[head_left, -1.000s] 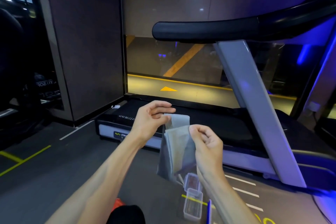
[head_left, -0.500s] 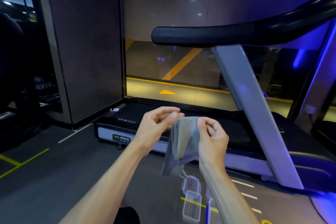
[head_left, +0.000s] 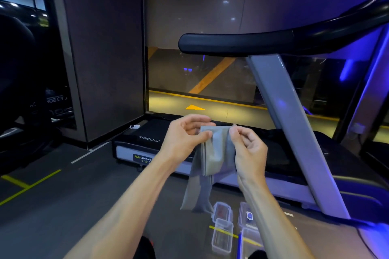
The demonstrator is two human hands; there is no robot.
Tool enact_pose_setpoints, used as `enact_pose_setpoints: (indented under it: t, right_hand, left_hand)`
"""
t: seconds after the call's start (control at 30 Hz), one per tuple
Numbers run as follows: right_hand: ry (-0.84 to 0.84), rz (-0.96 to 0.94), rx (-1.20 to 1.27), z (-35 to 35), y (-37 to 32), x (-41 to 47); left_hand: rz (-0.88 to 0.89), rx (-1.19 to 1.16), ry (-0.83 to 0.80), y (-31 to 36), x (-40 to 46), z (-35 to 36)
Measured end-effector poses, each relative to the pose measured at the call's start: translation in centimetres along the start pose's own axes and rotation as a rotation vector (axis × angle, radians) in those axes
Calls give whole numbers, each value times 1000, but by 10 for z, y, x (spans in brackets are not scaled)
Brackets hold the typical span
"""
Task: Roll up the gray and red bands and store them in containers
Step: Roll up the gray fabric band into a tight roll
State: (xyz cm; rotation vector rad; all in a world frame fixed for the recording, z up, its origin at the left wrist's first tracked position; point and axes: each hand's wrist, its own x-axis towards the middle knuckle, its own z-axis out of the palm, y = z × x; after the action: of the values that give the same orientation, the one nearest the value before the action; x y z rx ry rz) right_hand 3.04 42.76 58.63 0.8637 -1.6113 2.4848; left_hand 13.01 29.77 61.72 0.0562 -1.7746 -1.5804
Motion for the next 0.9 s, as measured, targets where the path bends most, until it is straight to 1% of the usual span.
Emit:
enact_pose_setpoints:
  t: [0.13,0.3,0.37,0.47,0.53,0.6,0.63,0.7,0.73,0.77,0.83,0.9]
  right_hand:
    - [-92,16,92,2,-9,6]
    - [-103,59,109,11,-10,11]
    - [-91,79,101,14,-9,17]
    - [-57,101,98,18,-9,31]
    - [-31,109,98,20,-10,42]
    - [-7,114,108,22,-13,54]
    - [3,124,119,25,-13,60]
    - [12,144,124,30,-13,70]
    - [13,155,124,32,-12,74]
    - [14,166,127,35,-11,78]
    - [16,183,134,39,-8,84]
    - [23,191,132,41,-4,89]
  left_hand:
    - [-52,-121,6,3,3,-4]
    - [-62,-160,36,1,2,-5]
    - [-42,-127,46,0,0,-3]
    - [45,-68,67,-4,-5,-11]
    - [79,-58,149,-18,-12,-30]
    - [25,3,197,-47,-24,-48]
    - [-31,70,166,-66,-32,-54]
    - [-138,204,28,-100,-49,-55]
    - [-180,223,-31,-112,-56,-52]
    - [-211,209,-56,-121,-61,-47]
    - [-235,194,-44,-135,-62,-38]
    - [-234,234,-2,-144,-59,-29]
